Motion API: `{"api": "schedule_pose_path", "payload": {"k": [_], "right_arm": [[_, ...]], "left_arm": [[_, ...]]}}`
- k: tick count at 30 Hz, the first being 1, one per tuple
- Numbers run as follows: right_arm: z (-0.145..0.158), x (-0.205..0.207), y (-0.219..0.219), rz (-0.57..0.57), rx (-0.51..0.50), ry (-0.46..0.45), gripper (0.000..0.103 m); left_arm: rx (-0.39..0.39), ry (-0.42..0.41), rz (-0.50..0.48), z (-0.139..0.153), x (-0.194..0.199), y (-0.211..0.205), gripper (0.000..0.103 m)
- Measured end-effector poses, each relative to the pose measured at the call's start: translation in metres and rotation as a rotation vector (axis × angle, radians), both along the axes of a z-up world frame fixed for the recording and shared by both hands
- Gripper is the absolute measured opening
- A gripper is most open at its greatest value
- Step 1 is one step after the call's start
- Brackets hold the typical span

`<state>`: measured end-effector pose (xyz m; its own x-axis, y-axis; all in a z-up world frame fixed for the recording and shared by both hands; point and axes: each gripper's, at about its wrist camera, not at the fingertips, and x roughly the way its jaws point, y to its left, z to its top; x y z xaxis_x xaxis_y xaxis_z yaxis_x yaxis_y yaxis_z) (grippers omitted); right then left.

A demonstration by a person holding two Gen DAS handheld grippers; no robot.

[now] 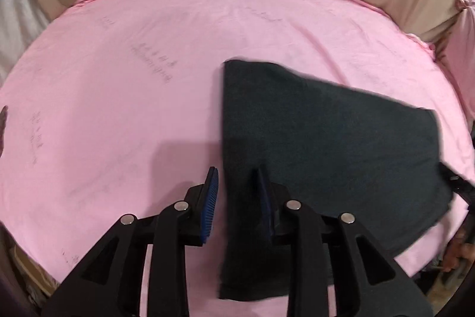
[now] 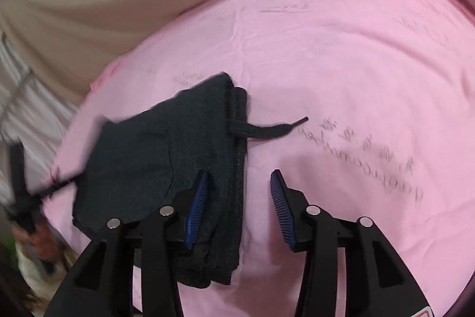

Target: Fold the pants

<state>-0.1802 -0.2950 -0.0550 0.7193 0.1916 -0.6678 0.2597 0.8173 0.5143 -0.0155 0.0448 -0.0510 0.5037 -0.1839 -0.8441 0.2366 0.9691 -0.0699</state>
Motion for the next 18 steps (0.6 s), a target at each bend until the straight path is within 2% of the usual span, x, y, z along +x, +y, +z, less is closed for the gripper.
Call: {"api": "schedule_pose_path", "payload": {"k": [1, 3, 4, 5, 6, 7, 8, 9, 10, 11, 12, 13, 14, 15, 16, 18], "right_arm": [[0.013, -0.003, 0.002, -0.016, -0.037, -0.023, 0.041], [0.050, -0.001, 0.020, 0.020, -0.172, -0.074, 0.028], [0.063, 0.006, 0.029, 0.061, -0.182, -0.100, 0.022], [0.076, 0.017, 0.042, 0.122, -0.172, -0.131, 0.022], [0.084, 0.025, 0.050, 0.164, -0.170, -0.147, 0.021], [0.088, 0.039, 0.061, 0.205, -0.187, -0.155, 0.020], [0.086, 0.053, 0.069, 0.228, -0.213, -0.146, 0.020], [0.079, 0.065, 0.073, 0.239, -0.231, -0.120, 0.020], [0.062, 0.084, 0.068, 0.222, -0.257, -0.054, 0.018], [0.046, 0.099, 0.058, 0.174, -0.294, 0.022, 0.010], [0.031, 0.108, 0.048, 0.145, -0.286, 0.063, 0.000], [0.030, 0.104, 0.035, 0.134, -0.187, 0.023, 0.000], [0.034, 0.098, 0.031, 0.117, -0.140, 0.029, 0.000], [0.044, 0.092, 0.038, 0.113, -0.156, 0.010, 0.000], [0.059, 0.081, 0.049, 0.141, -0.178, -0.034, 0.009], [0.070, 0.065, 0.065, 0.215, -0.177, -0.079, 0.010]], "left_arm": [[-0.025, -0.022, 0.005, 0.007, -0.005, 0.003, 0.027], [-0.054, -0.091, 0.010, 0.030, -0.011, 0.000, 0.025], [-0.071, -0.132, -0.001, 0.042, -0.013, -0.004, 0.028], [-0.093, -0.165, -0.018, 0.054, -0.012, -0.012, 0.037], [-0.118, -0.181, -0.042, 0.062, -0.008, -0.021, 0.057], [-0.137, -0.180, -0.057, 0.064, -0.002, -0.031, 0.065], [-0.141, -0.175, -0.065, 0.064, 0.005, -0.043, 0.068], [-0.126, -0.162, -0.071, 0.057, 0.016, -0.053, 0.068], [-0.074, -0.122, -0.061, 0.042, 0.033, -0.066, 0.068], [-0.042, -0.095, -0.060, 0.027, 0.047, -0.066, 0.067], [0.012, -0.048, -0.037, 0.006, 0.065, -0.068, 0.066], [0.058, -0.006, -0.008, -0.012, 0.078, -0.070, 0.067], [0.050, -0.010, -0.004, -0.018, 0.081, -0.068, 0.068], [0.044, -0.024, -0.002, -0.012, 0.079, -0.066, 0.067], [0.039, -0.029, -0.005, -0.008, 0.076, -0.065, 0.066], [-0.024, -0.070, -0.012, 0.015, 0.056, -0.054, 0.066]]}}
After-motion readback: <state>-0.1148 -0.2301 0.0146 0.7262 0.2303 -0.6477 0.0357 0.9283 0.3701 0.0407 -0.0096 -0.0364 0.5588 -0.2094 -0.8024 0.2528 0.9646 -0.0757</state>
